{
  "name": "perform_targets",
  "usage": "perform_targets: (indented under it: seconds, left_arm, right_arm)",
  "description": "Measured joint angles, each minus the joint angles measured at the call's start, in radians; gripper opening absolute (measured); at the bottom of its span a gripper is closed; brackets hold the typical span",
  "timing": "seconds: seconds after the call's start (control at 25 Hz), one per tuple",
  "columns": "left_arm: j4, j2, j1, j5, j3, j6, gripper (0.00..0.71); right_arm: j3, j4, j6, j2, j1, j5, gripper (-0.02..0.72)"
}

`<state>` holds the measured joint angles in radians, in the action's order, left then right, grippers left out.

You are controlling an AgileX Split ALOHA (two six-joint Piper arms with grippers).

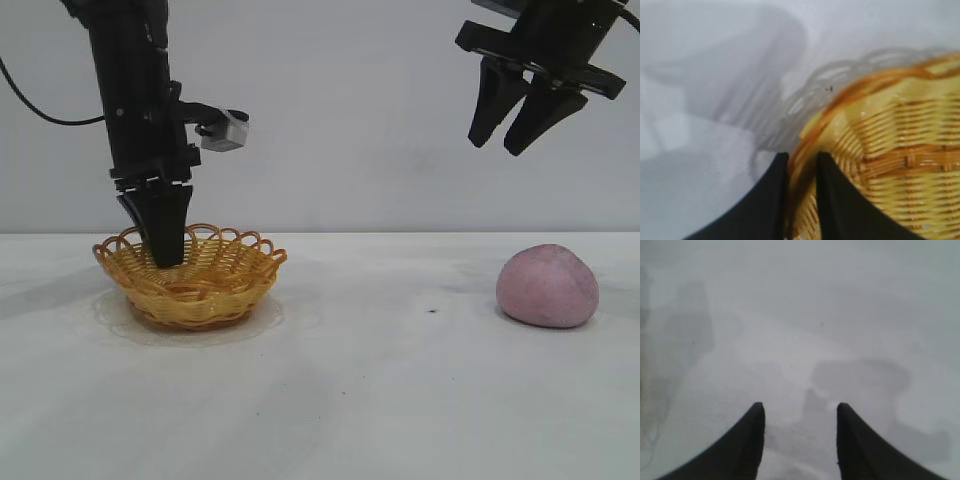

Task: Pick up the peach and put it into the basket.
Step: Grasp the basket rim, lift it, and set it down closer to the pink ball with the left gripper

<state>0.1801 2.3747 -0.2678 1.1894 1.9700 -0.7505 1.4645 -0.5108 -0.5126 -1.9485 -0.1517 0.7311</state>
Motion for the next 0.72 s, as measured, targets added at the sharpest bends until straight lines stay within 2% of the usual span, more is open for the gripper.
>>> perform_targets:
  seconds: [0.08,0.12,0.16,0.2,0.48,0.72]
  left_arm:
    - [0.0,0.0,0.0,0.036,0.024,0.061,0.076]
    - [-0.002,0.0,0.0,0.042,0.042,0.099,0.035]
    - [-0.004,0.0,0.0,0.042,0.062,0.143,0.05]
    - [-0.004,0.0,0.0,0.042,0.082,0.195,0.0]
    - [0.045,-0.059,0.0,0.039,0.098,0.517,0.0]
    - [0.157,-0.105,0.0,0.039,0.098,0.636,0.0]
  right_arm:
    - [0.0,0.002,0.0,0.0,0.0,0.0,0.282]
    - [0.0,0.003,0.0,0.0,0.0,0.0,0.282]
    - [0.0,0.005,0.0,0.0,0.0,0.0,0.282]
    - [0.0,0.005,0.0,0.0,0.0,0.0,0.282]
    - [0.0,0.005,0.0,0.0,0.0,0.0,0.282]
    - [0.0,0.008,0.0,0.0,0.0,0.0,0.282]
